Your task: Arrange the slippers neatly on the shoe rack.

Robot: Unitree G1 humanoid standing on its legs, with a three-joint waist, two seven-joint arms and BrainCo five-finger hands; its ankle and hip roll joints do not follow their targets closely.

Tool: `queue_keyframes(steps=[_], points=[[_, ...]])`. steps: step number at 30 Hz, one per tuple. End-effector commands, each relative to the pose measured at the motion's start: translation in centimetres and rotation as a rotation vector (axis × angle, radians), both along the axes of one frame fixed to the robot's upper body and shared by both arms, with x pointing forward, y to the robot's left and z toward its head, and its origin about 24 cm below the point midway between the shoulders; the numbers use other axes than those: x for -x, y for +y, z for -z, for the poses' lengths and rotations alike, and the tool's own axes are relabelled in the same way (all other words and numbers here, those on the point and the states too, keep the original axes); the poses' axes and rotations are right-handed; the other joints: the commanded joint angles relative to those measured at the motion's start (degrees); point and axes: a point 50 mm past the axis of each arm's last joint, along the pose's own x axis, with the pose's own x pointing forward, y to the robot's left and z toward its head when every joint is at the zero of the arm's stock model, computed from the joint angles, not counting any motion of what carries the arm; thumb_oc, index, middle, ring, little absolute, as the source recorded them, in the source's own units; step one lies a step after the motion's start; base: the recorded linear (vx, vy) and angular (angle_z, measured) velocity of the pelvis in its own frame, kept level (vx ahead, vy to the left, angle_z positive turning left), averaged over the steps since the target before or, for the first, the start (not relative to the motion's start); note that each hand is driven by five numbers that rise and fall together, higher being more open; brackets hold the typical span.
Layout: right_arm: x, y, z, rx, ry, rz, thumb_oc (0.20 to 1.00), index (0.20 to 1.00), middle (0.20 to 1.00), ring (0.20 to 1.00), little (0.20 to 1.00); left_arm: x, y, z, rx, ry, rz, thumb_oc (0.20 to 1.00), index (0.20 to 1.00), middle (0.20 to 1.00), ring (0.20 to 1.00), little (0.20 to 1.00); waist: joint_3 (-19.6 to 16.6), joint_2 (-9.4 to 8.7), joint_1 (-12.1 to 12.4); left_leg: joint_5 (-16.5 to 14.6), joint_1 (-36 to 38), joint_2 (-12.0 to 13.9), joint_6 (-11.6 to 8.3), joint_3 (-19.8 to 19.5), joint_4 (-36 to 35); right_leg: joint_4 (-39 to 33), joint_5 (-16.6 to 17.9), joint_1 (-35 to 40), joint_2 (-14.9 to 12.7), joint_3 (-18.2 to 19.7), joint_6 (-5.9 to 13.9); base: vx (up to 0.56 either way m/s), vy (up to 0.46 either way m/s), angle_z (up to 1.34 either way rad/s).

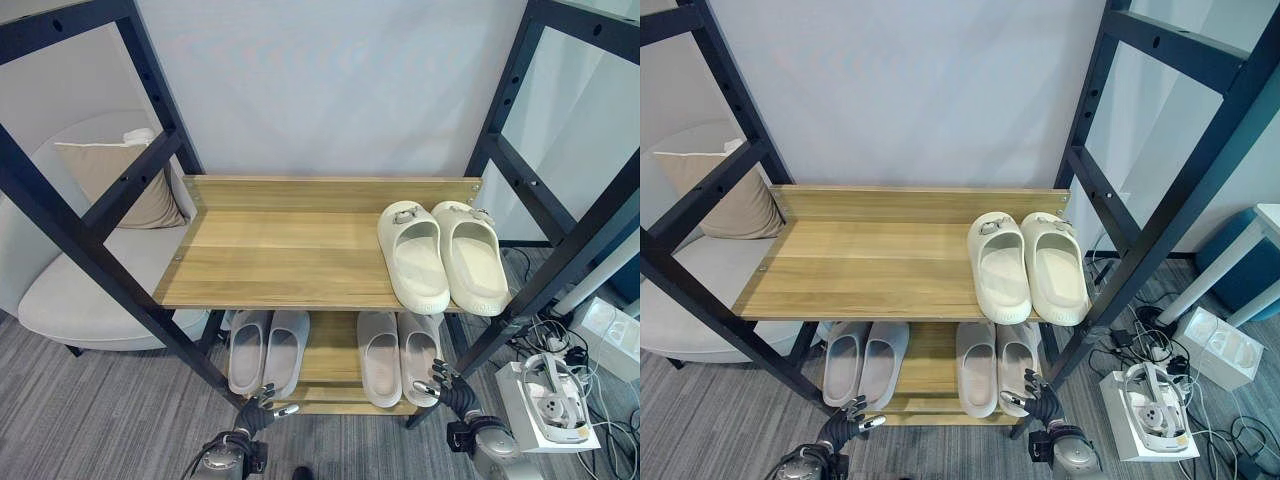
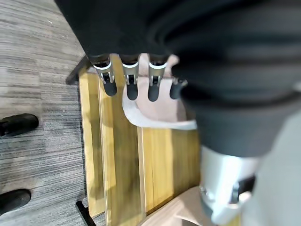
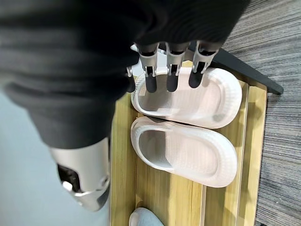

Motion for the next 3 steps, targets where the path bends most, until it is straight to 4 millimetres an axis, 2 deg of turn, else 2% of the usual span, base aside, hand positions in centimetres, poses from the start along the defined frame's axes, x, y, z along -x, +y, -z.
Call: queue_keyframes(steps=[1, 3], points=[[-1.83, -0.42, -1.32, -0.010, -0.096, 0.049, 1.000, 1.000, 1.000, 1.000, 1.000, -2.71, 0.39, -1.17, -0.010, -0.096, -0.033, 1.000, 1.000, 1.000, 1.000, 1.000, 1.2, -0.64, 1.0, -7.7, 4.7, 1.9, -1.44, -0.9, 0.0, 0.4, 2.0, -4.2, -2.1, -2.0, 2.60, 0.00, 0.000, 0.00], [-1.80, -0.42, -1.26, -0.010, -0.094, 0.050, 1.000, 1.000, 1.000, 1.000, 1.000, -2.56, 0.52, -1.04, -0.019, -0.088, -0.032, 1.000, 1.000, 1.000, 1.000, 1.000, 1.2, -0.60, 1.0, -7.7, 4.7, 1.9, -1.42, -0.9, 0.0, 0.5, 2.0, -4.1, -2.1, -1.9, 2.57, 0.00, 0.000, 0.00]])
